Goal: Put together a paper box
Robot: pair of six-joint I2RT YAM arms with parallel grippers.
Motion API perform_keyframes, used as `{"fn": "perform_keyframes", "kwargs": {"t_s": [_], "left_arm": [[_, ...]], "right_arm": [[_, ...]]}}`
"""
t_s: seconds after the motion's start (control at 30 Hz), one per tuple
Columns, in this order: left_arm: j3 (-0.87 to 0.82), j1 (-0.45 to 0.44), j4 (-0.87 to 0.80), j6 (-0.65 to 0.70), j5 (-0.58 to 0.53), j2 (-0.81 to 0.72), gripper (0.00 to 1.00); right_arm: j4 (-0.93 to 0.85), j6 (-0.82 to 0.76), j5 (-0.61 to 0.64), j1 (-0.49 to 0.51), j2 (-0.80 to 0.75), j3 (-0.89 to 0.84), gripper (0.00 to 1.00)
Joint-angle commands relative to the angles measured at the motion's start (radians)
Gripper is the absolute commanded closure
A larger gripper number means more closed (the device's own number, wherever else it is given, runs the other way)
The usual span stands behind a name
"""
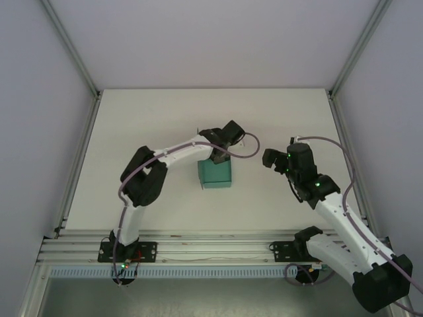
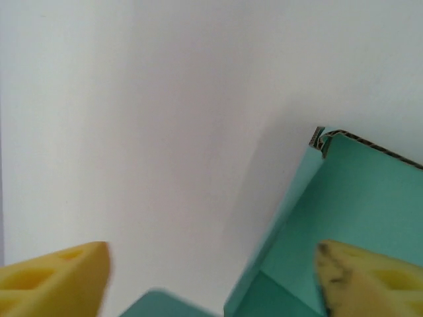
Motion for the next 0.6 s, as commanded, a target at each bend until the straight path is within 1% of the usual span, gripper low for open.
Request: {"fn": "perform_keyframes", "kwargs": {"t_s": [0.0, 0.03, 0.07, 0.1, 0.17, 0.23, 0.27, 0.33, 0.4, 0.43, 0.5, 0.57], "left_arm": [[0.023, 0.001, -0.038, -0.007, 0.097, -0.099, 0.0], [0.023, 0.002, -0.028, -0.014, 0.115, -0.119, 0.0], [0.02, 0.002, -0.008, -0.029, 0.125, 0.008, 0.0], [0.016, 0.003, 0.018, -0.05, 0.125, -0.181, 0.0], [0.012, 0.004, 0.056, -0.113, 0.112, -0.236, 0.0], [-0.006, 0.021, 0.103, -0.22, 0.094, -0.308, 0.0], [-0.027, 0.035, 0.13, -0.287, 0.079, -0.345, 0.0], [-0.095, 0.089, 0.17, -0.458, 0.068, -0.433, 0.0], [-0.207, 0.167, 0.199, -0.624, 0.078, -0.52, 0.0], [-0.275, 0.205, 0.218, -0.695, 0.074, -0.567, 0.0], [-0.441, 0.278, 0.268, -0.811, 0.061, -0.672, 0.0], [-0.604, 0.349, 0.328, -0.89, 0.098, -0.77, 0.0]], "right_arm": [[-0.031, -0.042, 0.013, -0.011, -0.013, 0.033, 0.0], [-0.026, -0.052, 0.008, -0.017, -0.008, 0.035, 0.0], [-0.017, -0.062, -0.006, -0.023, 0.002, 0.037, 0.0], [-0.005, -0.085, -0.039, -0.029, 0.019, 0.039, 0.0], [0.017, -0.145, -0.108, -0.033, 0.069, 0.054, 0.0], [0.047, -0.282, -0.221, -0.034, 0.145, 0.08, 0.0], [0.068, -0.329, -0.266, -0.034, 0.189, 0.102, 0.0], [0.119, -0.477, -0.413, -0.032, 0.288, 0.144, 0.01], [0.164, -0.63, -0.509, -0.015, 0.428, 0.202, 0.03], [0.152, -0.703, -0.545, -0.002, 0.498, 0.246, 0.03], [0.077, -0.869, -0.604, 0.028, 0.642, 0.359, 0.05], [-0.027, -1.01, -0.628, 0.061, 0.775, 0.476, 0.08]]}}
